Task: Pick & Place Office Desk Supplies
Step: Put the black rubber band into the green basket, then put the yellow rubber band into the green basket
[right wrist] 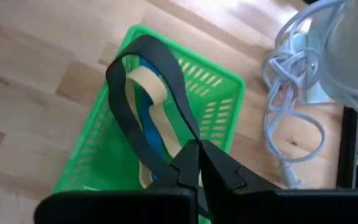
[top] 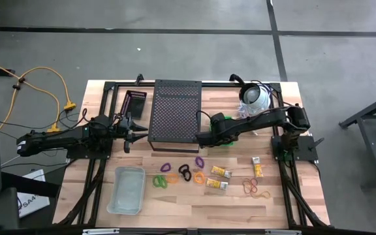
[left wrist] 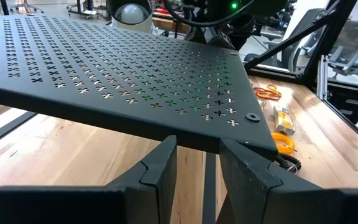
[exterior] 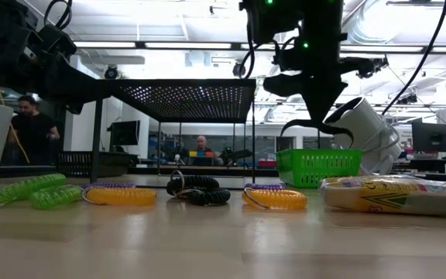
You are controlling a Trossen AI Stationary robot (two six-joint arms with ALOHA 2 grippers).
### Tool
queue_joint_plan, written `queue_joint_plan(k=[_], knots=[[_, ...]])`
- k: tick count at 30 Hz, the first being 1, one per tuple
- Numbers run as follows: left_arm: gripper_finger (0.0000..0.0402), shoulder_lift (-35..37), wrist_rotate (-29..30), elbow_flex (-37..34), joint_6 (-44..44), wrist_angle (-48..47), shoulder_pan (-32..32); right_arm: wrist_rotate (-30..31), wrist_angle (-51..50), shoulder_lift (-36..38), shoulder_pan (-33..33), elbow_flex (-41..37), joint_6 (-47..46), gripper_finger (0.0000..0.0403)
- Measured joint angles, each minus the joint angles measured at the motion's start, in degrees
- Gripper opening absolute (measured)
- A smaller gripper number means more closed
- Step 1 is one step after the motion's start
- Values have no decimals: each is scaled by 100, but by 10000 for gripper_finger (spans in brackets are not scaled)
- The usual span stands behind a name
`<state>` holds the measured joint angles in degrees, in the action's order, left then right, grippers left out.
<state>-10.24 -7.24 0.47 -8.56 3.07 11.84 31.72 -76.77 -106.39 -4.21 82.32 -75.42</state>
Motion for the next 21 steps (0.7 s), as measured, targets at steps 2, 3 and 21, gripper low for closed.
queue_joint_plan(k=[2,3,21], knots=[[118,0,2,0,0,0,-1,0,11,0,0,1,0,3],[118,2,2,0,0,0,0,0,13,0,0,0,4,3],[118,1,2,0,0,2,-1,114,100,0,-2,9,4,98]])
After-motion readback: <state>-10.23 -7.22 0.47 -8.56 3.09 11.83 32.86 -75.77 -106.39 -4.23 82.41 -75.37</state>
